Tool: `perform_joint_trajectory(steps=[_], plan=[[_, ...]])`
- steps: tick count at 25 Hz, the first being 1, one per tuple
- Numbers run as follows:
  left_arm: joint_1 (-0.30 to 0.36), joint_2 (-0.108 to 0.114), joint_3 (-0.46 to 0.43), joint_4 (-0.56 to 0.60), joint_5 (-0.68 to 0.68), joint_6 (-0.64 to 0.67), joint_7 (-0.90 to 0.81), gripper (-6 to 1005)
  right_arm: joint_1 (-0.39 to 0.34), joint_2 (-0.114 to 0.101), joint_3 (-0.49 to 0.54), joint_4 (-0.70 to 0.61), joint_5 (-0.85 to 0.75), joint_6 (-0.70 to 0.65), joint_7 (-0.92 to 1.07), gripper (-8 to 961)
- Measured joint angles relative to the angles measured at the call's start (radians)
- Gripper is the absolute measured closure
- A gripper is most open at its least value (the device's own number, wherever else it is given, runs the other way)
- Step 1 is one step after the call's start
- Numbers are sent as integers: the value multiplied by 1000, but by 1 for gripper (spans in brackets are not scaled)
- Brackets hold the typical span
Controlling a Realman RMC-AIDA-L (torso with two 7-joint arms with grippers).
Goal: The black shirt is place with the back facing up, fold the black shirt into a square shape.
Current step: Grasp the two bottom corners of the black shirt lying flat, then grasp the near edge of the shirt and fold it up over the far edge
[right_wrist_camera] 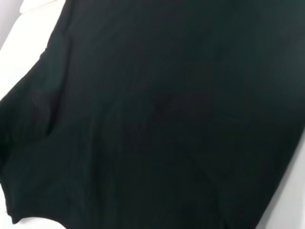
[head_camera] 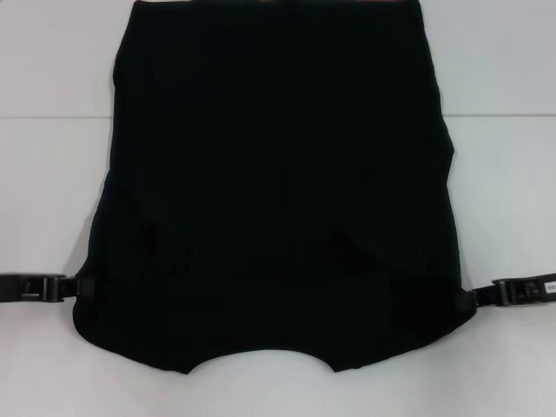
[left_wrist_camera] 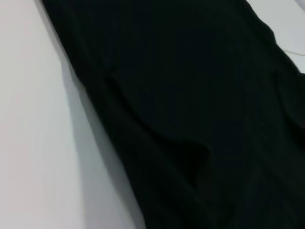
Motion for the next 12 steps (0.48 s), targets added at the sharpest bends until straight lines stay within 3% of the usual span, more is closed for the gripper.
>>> perform_joint_trajectory(steps=[6, 12], plan=[[18, 11, -79, 11, 4, 123, 12, 964, -67, -6, 93, -53, 3, -96, -64, 901], [40, 18, -98, 26, 12, 221, 34, 964, -125, -29, 173, -56, 2, -169, -132, 901]])
